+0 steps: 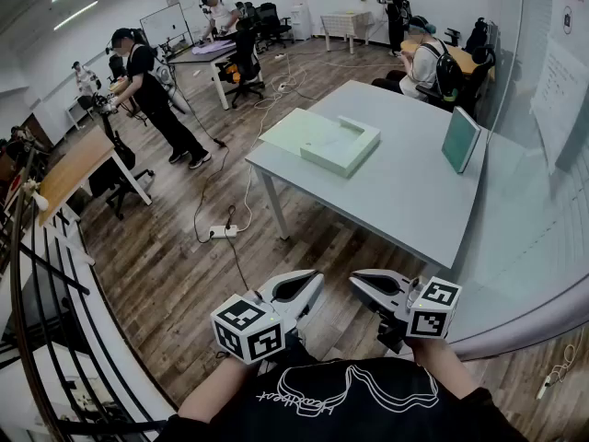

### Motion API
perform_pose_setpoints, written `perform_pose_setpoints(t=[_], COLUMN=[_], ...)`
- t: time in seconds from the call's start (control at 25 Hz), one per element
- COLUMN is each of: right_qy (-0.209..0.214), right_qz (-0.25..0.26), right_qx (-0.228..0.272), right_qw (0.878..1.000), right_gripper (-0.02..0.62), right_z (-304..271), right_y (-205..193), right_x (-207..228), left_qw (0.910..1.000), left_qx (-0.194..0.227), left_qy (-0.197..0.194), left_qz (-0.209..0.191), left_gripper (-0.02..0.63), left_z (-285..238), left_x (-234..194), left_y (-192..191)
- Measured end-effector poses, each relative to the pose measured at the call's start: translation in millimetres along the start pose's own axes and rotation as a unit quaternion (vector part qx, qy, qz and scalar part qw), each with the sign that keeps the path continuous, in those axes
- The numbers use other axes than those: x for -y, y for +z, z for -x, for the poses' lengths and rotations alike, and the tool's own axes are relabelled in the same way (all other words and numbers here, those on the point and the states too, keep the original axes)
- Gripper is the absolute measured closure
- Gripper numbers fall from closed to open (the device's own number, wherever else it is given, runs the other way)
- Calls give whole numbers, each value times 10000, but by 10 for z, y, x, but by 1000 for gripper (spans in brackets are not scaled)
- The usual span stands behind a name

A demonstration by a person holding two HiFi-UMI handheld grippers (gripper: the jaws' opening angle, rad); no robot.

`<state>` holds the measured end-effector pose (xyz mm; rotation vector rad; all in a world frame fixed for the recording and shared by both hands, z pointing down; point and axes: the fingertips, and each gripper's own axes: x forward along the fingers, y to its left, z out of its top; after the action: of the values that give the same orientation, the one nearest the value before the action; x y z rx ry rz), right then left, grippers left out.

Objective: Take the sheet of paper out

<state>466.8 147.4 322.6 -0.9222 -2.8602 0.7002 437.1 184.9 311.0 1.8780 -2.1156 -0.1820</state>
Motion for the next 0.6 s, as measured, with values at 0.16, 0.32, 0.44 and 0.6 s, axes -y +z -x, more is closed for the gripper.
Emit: perform_pose_setpoints(t=[0.16, 0.32, 0.44, 0.6], right_qy=[26, 44, 37, 7], right_qz=[15, 20, -13, -106], right_qx=[-4, -37, -111, -83], right_qw=[10000, 10000, 9999, 9999], right_gripper=[588, 588, 588, 588], right_z=[-68, -149, -271, -472], right_y=[1, -30, -39, -7], right_x=[17, 72, 131, 215], left_qw=[10000, 9999, 9998, 9996], left_qx=[28, -14, 37, 77], left_qy=[15, 24, 23, -11], left_qz=[26, 100, 192, 276], left_gripper=[594, 594, 594, 594], left_z=[4, 4, 12, 31], left_x=[-63, -166, -298, -492], left_y=[20, -50, -18, 48])
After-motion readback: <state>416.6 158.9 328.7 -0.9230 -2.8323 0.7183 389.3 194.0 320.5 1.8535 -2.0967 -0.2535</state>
